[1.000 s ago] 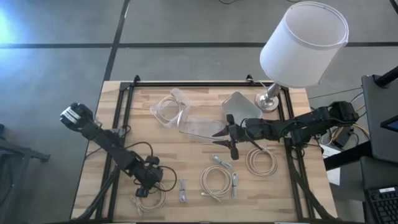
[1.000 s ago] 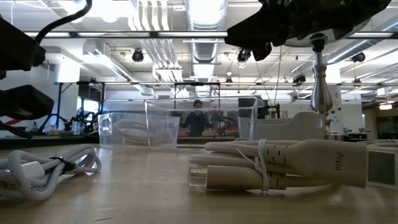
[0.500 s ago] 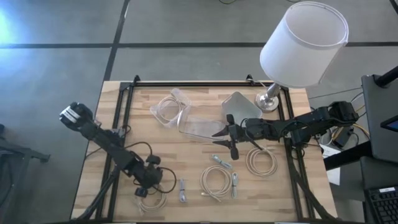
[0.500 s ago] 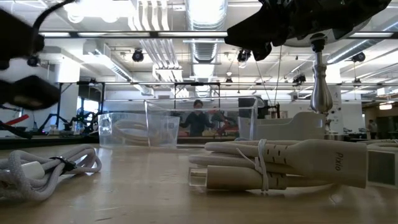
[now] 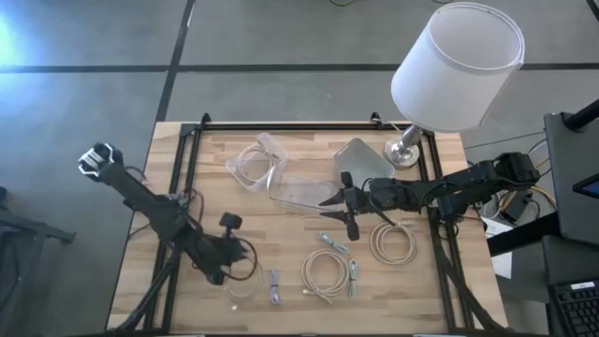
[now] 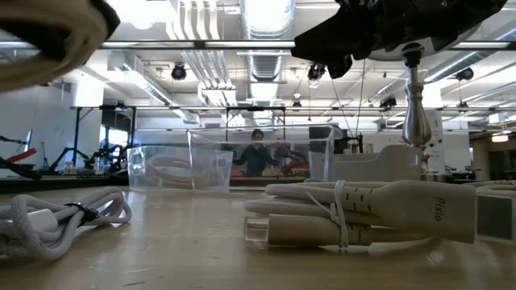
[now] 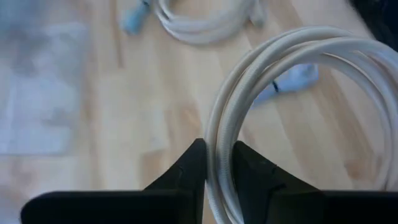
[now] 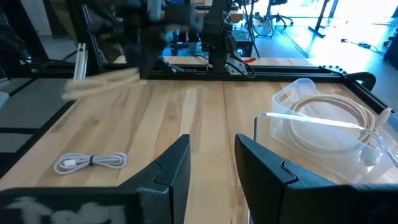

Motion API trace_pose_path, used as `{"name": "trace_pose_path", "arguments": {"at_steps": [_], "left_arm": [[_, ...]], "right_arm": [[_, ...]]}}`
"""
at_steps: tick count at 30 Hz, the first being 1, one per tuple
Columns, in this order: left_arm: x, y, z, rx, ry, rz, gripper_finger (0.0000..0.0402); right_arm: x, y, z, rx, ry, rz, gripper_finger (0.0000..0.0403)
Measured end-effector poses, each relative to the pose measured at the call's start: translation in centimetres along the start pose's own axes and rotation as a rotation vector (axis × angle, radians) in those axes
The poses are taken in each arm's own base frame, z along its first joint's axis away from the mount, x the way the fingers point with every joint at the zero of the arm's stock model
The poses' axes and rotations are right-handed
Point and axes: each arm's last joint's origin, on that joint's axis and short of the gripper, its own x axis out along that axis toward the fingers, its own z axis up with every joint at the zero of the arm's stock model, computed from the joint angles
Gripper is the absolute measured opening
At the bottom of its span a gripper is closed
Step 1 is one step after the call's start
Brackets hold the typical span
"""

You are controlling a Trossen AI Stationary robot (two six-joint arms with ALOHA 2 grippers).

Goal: Pick & Place USB Port
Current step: Put the brown USB cable into the white bin

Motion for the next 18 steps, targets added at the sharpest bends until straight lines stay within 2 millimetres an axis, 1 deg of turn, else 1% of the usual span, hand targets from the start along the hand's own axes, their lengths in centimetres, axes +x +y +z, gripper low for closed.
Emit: {"name": "trace_pose_path", "arguments": {"at_steps": [3, 7, 11, 18], "left_arm": [[-1.3, 1.4, 0.6, -0.032, -0.043, 0.09, 0.0064], [-2.9, 3.4, 1.0, -0.056, -0.09, 0.279, 0.0064], [-4.1, 5.3, 0.9, -0.039, -0.106, 0.434, 0.0064], [-5.7, 9.5, 0.8, -0.198, -0.147, 0.718, 0.0064]], "right_arm": [[0.0, 0.0, 0.0, 0.0, 0.0, 0.0, 0.0123], [0.0, 0.0, 0.0, 0.0, -0.001, 0.0, 0.0123], [0.0, 0.0, 0.0, 0.0, -0.001, 0.0, 0.0123], [0.0, 0.0, 0.3, -0.001, -0.025, 0.001, 0.0123]]}}
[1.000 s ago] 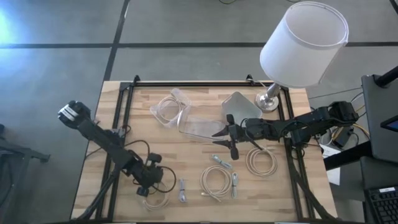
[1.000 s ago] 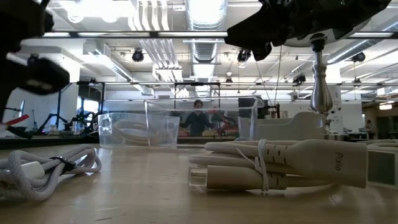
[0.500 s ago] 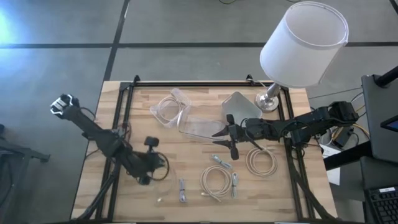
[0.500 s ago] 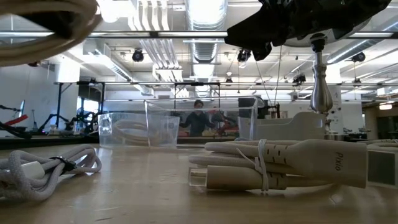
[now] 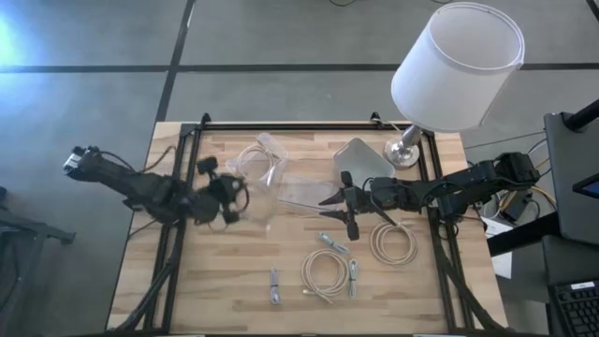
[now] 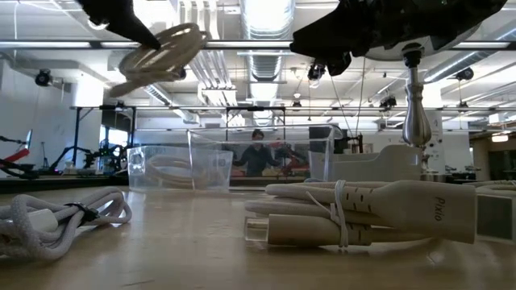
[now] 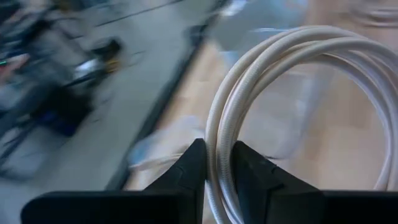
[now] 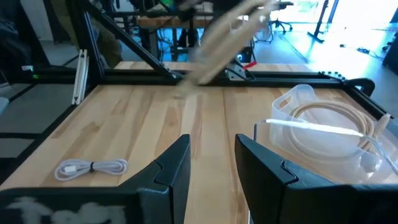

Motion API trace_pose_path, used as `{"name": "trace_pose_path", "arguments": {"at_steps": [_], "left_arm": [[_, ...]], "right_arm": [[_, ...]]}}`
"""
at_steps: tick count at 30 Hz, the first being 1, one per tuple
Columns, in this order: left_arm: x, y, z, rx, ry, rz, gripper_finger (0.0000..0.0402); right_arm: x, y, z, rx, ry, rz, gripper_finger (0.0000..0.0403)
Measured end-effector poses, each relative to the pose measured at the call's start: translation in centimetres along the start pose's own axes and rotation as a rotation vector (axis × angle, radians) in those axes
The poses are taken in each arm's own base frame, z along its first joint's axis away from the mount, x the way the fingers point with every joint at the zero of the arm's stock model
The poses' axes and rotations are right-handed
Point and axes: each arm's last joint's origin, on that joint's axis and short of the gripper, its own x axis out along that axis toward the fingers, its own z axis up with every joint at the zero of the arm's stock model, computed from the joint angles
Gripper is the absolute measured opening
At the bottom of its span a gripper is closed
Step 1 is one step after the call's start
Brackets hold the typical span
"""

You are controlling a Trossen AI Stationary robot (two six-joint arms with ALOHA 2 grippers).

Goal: Pick & Place USB Port
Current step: Put the brown USB cable into the white bin

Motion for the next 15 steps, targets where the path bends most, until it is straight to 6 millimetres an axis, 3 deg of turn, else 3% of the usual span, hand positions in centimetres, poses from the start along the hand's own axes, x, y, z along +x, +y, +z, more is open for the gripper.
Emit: {"name": "trace_pose_path", "arguments": {"at_steps": [9, 15], "left_arm": [[3.5, 4.6, -0.3, -0.084, 0.128, 0.297, 0.0064], [6.2, 7.8, -1.1, -0.161, 0.234, 0.486, 0.0064]], "right_arm": [[0.0, 0.1, 0.0, -0.001, 0.002, 0.033, 0.0124], [0.0, 0.2, 0.0, -0.027, 0.003, 0.055, 0.0145]]}}
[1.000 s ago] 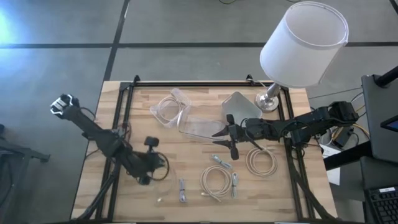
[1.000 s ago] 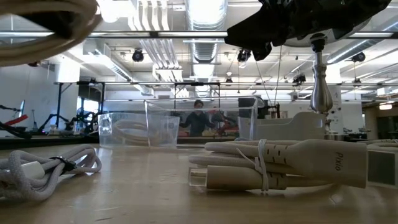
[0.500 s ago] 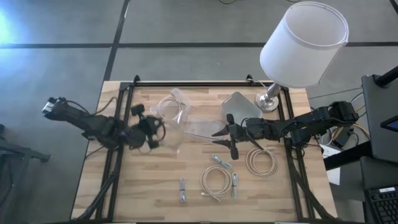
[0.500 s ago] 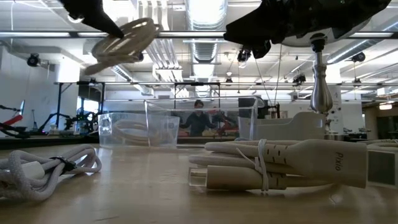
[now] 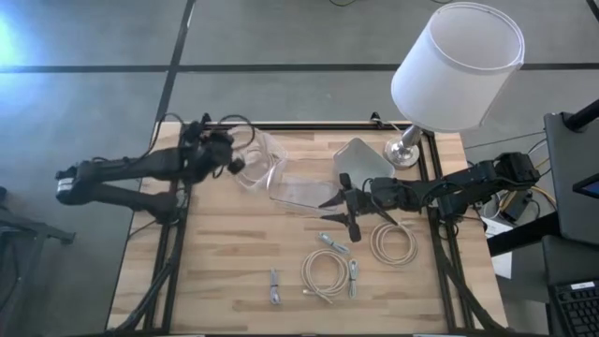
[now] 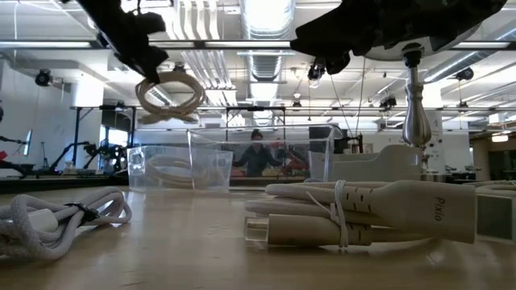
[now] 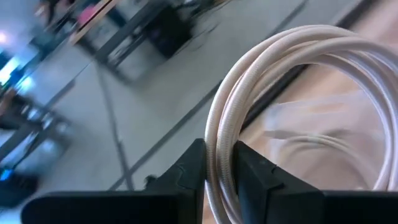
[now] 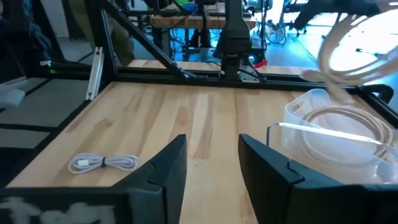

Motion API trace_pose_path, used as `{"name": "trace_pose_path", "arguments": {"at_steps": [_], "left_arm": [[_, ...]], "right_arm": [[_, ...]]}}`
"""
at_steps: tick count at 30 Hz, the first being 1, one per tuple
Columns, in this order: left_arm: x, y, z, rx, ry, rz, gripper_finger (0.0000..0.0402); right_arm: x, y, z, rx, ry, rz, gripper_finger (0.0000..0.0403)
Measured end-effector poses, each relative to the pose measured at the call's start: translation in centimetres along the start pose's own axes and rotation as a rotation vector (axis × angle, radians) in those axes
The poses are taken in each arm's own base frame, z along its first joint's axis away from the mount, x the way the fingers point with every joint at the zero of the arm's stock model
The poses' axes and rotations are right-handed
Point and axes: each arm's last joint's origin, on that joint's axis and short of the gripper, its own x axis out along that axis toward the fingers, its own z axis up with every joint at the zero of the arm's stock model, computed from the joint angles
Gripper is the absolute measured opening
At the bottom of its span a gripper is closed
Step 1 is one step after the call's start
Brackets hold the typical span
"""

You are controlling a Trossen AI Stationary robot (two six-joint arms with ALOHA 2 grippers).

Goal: Pick & Place USB Port
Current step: Put the brown USB cable into the white bin

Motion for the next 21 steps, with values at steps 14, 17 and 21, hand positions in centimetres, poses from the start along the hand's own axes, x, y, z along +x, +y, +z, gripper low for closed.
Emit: {"name": "trace_pose_path", "arguments": {"at_steps": [14, 17, 21], "left_arm": [[6.8, -3.2, -0.8, 0.074, 0.179, 0.074, 0.0064], [7.9, -4.2, -1.3, 0.123, 0.217, 0.094, 0.0065], [9.0, -5.4, -2.0, 0.175, 0.261, 0.096, 0.0065]], "right_arm": [[0.0, 0.0, 0.0, -0.031, 0.002, -0.001, 0.0187], [0.0, 0.0, 0.0, -0.031, 0.003, -0.001, 0.0187], [0.0, 0.0, 0.0, -0.031, 0.003, -0.001, 0.0188]]}}
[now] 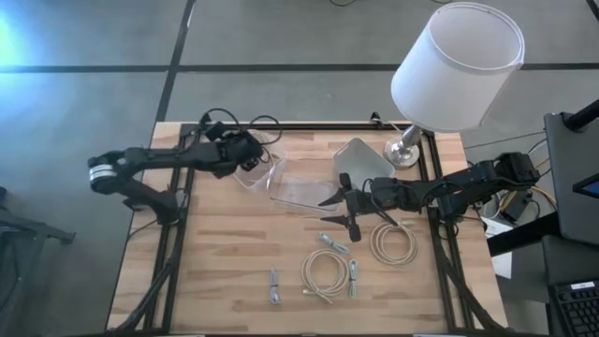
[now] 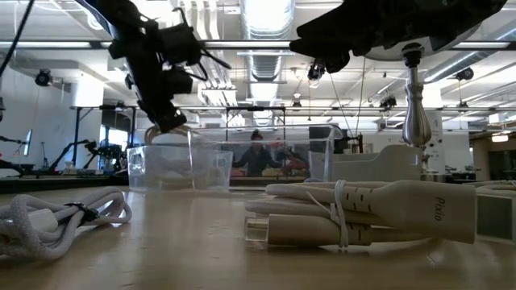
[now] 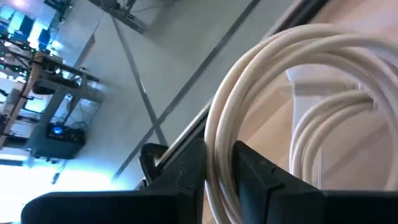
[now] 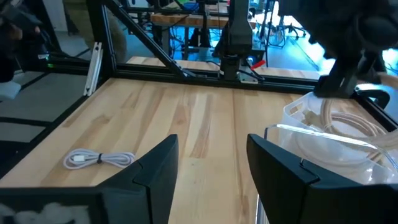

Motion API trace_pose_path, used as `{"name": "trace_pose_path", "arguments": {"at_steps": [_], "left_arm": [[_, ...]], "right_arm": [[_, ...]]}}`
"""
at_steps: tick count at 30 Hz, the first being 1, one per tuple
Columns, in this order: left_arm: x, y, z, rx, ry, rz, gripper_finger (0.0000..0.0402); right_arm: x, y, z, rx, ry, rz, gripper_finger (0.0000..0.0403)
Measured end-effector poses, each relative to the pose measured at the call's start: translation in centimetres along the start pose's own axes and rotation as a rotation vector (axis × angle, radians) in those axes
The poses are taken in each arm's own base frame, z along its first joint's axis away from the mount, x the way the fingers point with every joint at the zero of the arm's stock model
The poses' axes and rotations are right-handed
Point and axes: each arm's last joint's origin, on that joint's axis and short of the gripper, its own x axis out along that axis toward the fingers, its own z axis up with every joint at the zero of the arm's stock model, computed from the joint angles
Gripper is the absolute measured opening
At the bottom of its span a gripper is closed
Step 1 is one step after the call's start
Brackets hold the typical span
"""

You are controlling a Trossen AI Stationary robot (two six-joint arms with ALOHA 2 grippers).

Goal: Pick & Place USB Port
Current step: Put the brown USB cable into the white bin, then put the purple USB cable into the transparent bin

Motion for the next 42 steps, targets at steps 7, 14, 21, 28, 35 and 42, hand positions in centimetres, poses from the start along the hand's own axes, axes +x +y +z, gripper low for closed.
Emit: {"name": "trace_pose_path", "arguments": {"at_steps": [7, 14, 21, 28, 35, 42], "left_arm": [[1.2, -1.5, -0.3, 0.163, 0.04, -0.008, 0.0065], [1.4, -1.7, -0.3, 0.203, 0.05, -0.009, 0.007], [1.4, -1.8, -0.3, 0.267, 0.048, -0.031, 0.0121], [1.2, -2.0, -0.2, 0.282, 0.042, -0.111, 0.0174], [0.4, -1.2, 0.8, 0.348, 0.05, -0.134, 0.0208], [-0.2, -0.9, 1.2, 0.382, 0.078, -0.212, 0.0218]], "right_arm": [[0.0, 0.0, -0.1, 0.0, 0.008, 0.0, 0.0188], [0.0, 0.0, -0.1, -0.004, 0.011, -0.001, 0.0188], [0.0, 0.0, -0.1, -0.003, 0.011, -0.001, 0.0189], [0.0, 0.0, -0.1, 0.013, 0.01, -0.001, 0.0189], [0.0, 0.0, -0.1, 0.035, 0.01, -0.002, 0.0189], [0.0, 0.0, -0.2, 0.053, 0.02, -0.001, 0.0189]]}}
